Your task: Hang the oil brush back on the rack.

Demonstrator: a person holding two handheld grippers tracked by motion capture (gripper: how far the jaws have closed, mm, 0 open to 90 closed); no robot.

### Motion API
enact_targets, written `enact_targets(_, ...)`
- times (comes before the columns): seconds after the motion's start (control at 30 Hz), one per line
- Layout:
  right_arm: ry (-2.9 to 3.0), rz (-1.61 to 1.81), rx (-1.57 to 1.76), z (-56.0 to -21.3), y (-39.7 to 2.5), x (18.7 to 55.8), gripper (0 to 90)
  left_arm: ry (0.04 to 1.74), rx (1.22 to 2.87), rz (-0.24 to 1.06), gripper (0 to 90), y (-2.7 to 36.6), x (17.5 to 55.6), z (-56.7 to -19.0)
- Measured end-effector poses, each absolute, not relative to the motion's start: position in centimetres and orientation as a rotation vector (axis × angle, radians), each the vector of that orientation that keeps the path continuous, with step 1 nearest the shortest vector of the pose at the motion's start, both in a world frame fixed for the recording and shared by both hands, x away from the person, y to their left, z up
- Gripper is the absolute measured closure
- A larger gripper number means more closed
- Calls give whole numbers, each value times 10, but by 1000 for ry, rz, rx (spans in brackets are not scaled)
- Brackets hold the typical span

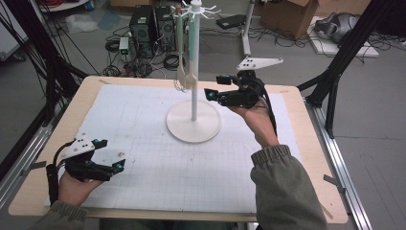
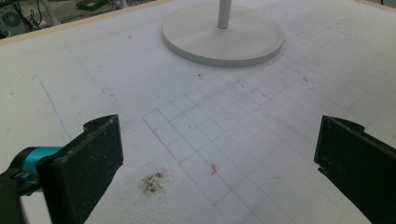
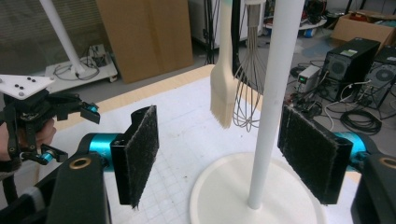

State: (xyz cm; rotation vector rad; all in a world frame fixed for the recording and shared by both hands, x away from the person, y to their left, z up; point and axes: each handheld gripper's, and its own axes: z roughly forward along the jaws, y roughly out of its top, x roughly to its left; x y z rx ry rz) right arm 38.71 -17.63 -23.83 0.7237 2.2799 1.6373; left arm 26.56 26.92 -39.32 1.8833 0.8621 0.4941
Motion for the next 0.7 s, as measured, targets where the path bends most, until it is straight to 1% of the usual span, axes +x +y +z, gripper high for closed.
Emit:
enact_targets(0.1, 2286, 1622, 745, -244, -178, 386, 237, 859, 1886, 495, 17, 269, 265, -393)
enact_targets(0.27, 2283, 1627, 746, -254, -182, 382, 227, 867, 1883, 494, 17, 270, 265, -393)
enact_targets(0.33, 2294, 1616, 750, -258, -183, 381, 201, 862, 1886, 495, 17, 269, 265, -393)
enact_targets(0.7, 2300, 1606, 759, -282, -193, 369, 171, 861, 1891, 494, 17, 268, 265, -394)
